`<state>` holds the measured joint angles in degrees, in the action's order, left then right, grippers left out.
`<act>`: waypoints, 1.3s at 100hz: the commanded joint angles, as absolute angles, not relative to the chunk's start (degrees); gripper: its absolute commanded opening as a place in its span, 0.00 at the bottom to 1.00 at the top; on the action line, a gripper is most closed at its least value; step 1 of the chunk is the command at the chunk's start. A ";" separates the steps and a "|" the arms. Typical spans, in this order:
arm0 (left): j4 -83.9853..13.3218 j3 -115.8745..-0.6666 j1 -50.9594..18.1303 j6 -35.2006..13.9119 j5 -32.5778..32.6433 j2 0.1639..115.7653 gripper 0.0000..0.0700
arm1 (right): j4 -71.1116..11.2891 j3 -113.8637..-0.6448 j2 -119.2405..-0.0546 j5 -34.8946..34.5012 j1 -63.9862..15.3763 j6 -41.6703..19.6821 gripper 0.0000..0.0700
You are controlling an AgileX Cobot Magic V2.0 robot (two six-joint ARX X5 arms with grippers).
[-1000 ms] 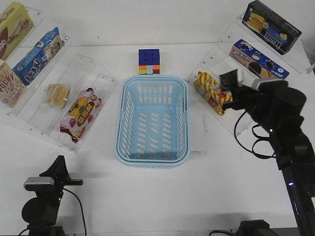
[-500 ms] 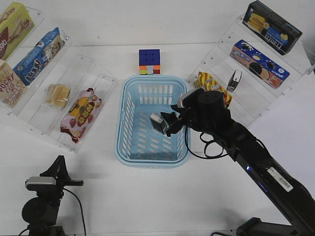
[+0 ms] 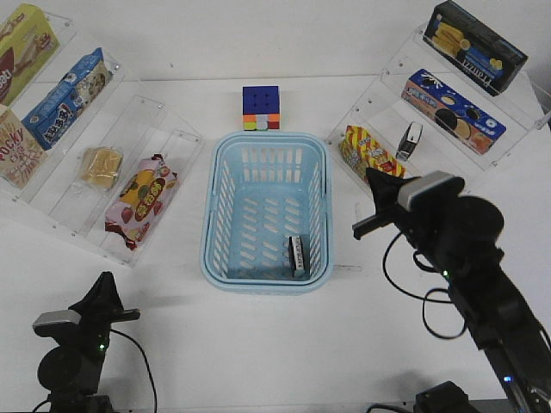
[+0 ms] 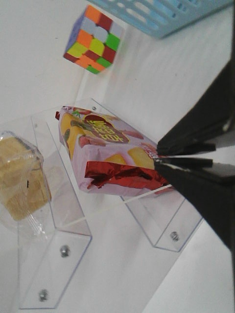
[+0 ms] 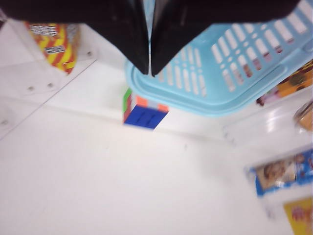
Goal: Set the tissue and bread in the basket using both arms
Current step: 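Withdraw the right gripper and reach the left gripper to the wrapped bread, then grasp the wrapped bread with the left gripper and lower it into the basket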
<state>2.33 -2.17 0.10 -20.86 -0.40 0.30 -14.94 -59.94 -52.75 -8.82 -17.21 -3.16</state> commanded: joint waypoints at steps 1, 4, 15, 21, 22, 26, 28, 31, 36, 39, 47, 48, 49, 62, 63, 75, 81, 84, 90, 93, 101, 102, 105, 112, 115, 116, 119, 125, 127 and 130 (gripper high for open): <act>2.72 -4.67 -0.01 -31.77 -1.58 0.21 0.00 | -7.55 -51.09 -47.42 -6.37 -16.88 -2.61 0.00; 2.52 -6.04 -0.01 -31.75 -2.39 0.36 0.00 | -4.23 -47.20 -44.93 -5.13 -16.67 -2.68 0.00; 0.47 -13.13 -0.01 -30.20 -3.38 3.88 0.00 | 2.09 -36.49 -38.20 -0.34 -16.05 -3.27 0.00; -1.69 -18.22 -0.01 -26.52 -3.46 8.34 0.00 | 1.67 -33.87 -36.47 0.03 -16.01 -4.05 0.00; -2.11 -19.16 -0.01 -25.76 -3.46 9.23 0.00 | 1.43 -33.65 -36.29 0.03 -16.01 -4.25 0.00; -3.84 -22.94 -0.01 -22.17 -3.46 13.30 0.00 | 0.16 -33.26 -36.01 -0.01 -16.03 -5.04 0.00; -4.84 -24.93 -0.01 -20.08 -3.46 15.55 0.00 | -0.45 -33.26 -36.03 -0.01 -16.05 -5.21 0.00; -6.39 -27.97 -0.01 -16.84 -3.46 19.11 0.00 | -0.93 -33.26 -36.05 -0.16 -16.05 -5.21 0.00; -9.08 -33.04 -0.01 -11.16 -3.46 25.36 0.00 | -1.30 -33.26 -36.07 -0.32 -16.05 -5.21 0.00; -10.72 -36.03 -0.01 -7.49 -3.46 29.06 0.00 | -1.30 -33.26 -36.07 -0.34 -16.05 -5.19 0.00; -14.50 -43.51 -0.01 1.32 -3.42 38.65 0.08 | -1.19 -33.28 -36.07 -0.34 -16.05 -5.21 0.00; -14.85 -44.36 -0.01 2.13 -3.42 39.79 0.12 | -1.19 -33.28 -36.07 -0.34 -16.05 -5.21 0.00; -15.16 -45.19 -0.01 2.83 -3.42 40.88 0.16 | -1.19 -33.28 -36.07 -0.34 -16.05 -5.21 0.00; -16.40 -54.35 -0.01 7.14 -2.26 54.00 0.78 | -1.34 -33.28 -36.05 -0.30 -16.05 -5.28 0.00; -16.40 -54.96 -0.01 7.42 -2.13 54.89 0.79 | -1.34 -33.28 -36.05 -0.34 -16.05 -5.32 0.00; -16.56 -61.82 -0.32 11.07 -1.10 65.17 0.81 | -1.30 -33.28 -36.05 -0.64 -16.10 -6.26 0.00; -16.84 -65.01 -0.73 12.71 0.23 70.04 0.81 | -1.30 -33.28 -36.05 -0.64 -16.10 -6.24 0.00; -17.50 -66.67 -1.08 13.61 1.96 72.29 0.81 | -1.30 -33.28 -36.05 -0.62 -16.10 -6.24 0.00; -18.35 -69.76 -1.93 15.33 6.83 76.44 0.81 | -1.32 -33.28 -36.05 -0.62 -16.10 -6.24 0.00; -18.33 -71.07 -2.33 16.16 9.41 78.35 0.81 | -1.32 -33.28 -36.05 -0.64 -16.10 -6.24 0.00; -17.76 -73.76 -3.29 17.85 14.00 82.54 0.81 | -1.32 -33.28 -36.05 -0.62 -16.10 -6.24 0.00; -17.69 -73.97 -3.38 18.09 14.20 82.98 0.81 | -1.32 -33.28 -36.05 -0.62 -16.10 -6.24 0.00; -17.52 -74.67 -3.53 18.87 14.59 84.29 0.81 | -1.30 -33.28 -36.05 -0.64 -16.10 -6.24 0.00; -17.41 -75.72 -3.57 19.07 15.79 86.72 0.81 | -1.32 -33.28 -36.05 -0.62 -16.10 -6.24 0.00; -17.02 -75.79 -3.57 19.09 16.62 87.46 0.80 | -1.32 -33.28 -36.05 -0.62 -16.10 -6.24 0.00; -16.88 -75.79 -3.57 19.07 16.88 87.72 0.80 | -1.32 -33.28 -36.05 -0.62 -16.10 -6.24 0.00; -16.67 -75.79 -3.62 19.05 17.50 88.31 0.77 | -1.32 -33.28 -36.05 -0.62 -16.10 -6.24 0.00; -16.64 -75.79 -3.62 19.03 18.52 88.90 0.59 | -1.32 -33.28 -36.05 -0.62 -16.10 -6.24 0.00; -16.64 -75.79 -3.62 19.03 18.52 88.92 0.50 | -1.32 -33.28 -36.05 -0.62 -16.10 -6.24 0.00; -16.62 -75.79 -3.62 18.98 18.52 88.92 0.37 | -1.30 -33.28 -36.05 -0.60 -16.10 -6.24 0.00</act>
<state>-17.10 -74.59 -3.55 18.63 18.22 88.25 -1.93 -32.51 -35.88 -0.45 -15.77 -5.45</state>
